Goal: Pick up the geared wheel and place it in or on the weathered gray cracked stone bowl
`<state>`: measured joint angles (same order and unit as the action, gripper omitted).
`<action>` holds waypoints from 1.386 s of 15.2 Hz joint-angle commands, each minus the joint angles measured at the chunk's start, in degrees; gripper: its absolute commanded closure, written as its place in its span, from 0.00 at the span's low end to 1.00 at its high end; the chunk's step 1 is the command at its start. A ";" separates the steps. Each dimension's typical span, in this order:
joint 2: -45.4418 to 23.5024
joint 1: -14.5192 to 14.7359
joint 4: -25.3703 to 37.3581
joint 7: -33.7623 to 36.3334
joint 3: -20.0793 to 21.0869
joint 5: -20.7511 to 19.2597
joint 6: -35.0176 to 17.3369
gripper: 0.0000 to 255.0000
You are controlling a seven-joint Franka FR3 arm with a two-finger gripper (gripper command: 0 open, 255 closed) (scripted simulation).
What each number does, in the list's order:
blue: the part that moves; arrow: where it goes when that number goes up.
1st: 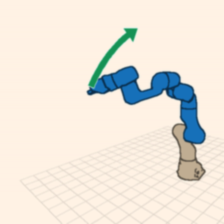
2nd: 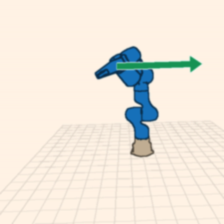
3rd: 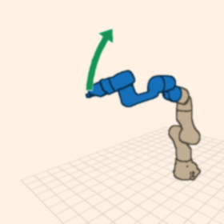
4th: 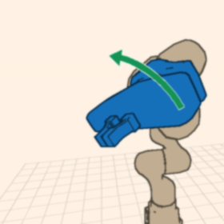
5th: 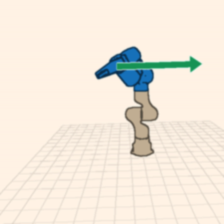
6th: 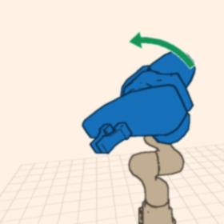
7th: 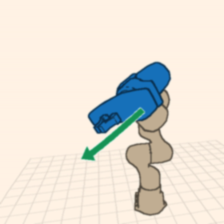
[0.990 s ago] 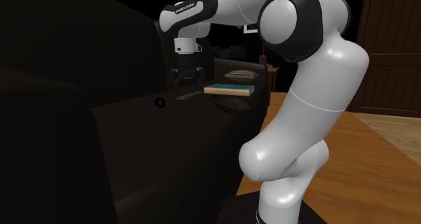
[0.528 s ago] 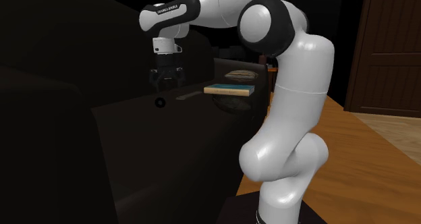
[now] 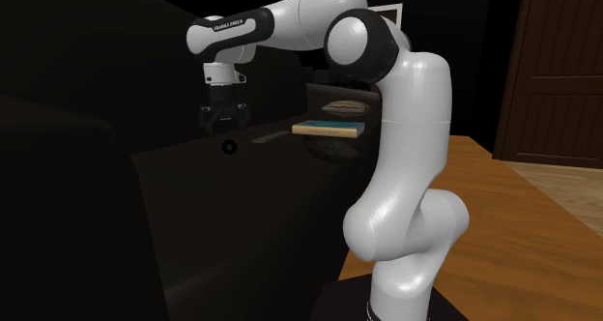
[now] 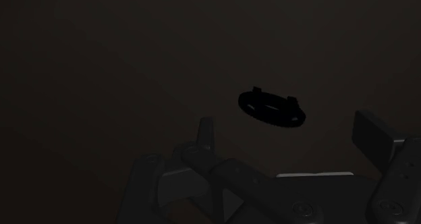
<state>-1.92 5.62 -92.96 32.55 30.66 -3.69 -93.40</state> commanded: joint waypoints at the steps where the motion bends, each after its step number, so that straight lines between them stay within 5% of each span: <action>1: 0.25 -0.07 -1.79 -0.02 -0.05 0.13 -1.61 0.00; 10: 0.46 -0.13 -3.21 -0.07 -0.10 0.22 -2.86 0.00; 11: 0.46 -0.13 -3.21 -0.07 -0.10 0.22 -2.86 1.00; 21: 0.36 -0.11 -2.35 -0.08 -0.09 0.18 -2.08 1.00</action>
<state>-1.64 5.51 -95.56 32.51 30.58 -3.55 -95.80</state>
